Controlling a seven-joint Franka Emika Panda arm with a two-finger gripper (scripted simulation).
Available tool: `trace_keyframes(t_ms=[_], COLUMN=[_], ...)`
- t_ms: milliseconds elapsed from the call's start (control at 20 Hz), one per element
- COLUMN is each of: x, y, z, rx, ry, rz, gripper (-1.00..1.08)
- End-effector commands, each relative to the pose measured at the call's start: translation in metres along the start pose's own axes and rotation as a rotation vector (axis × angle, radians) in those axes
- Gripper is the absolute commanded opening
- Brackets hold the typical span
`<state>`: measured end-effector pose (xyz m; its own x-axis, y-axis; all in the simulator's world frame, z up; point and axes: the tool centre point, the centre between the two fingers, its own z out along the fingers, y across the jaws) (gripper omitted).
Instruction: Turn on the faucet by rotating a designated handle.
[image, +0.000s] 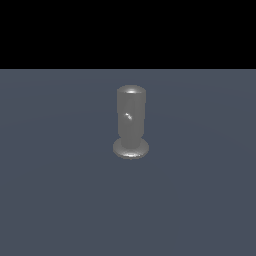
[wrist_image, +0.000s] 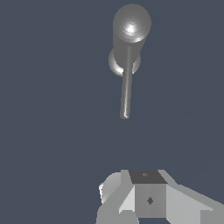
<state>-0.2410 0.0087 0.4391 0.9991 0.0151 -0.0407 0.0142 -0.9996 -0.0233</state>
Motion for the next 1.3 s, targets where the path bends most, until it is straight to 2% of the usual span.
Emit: trace_keyframes(t_ms=[0,900,1250], x=[0.002,0.031,0.042], y=[-0.003,-0.026,-0.033], z=[0.014,0.152,0.191], rx=[-0.001,-0.015,-0.018], ry=[0.002,0.029,0.036], rz=[0.005,0.05,0.062], gripper=[-1.0,-1.0,-1.0])
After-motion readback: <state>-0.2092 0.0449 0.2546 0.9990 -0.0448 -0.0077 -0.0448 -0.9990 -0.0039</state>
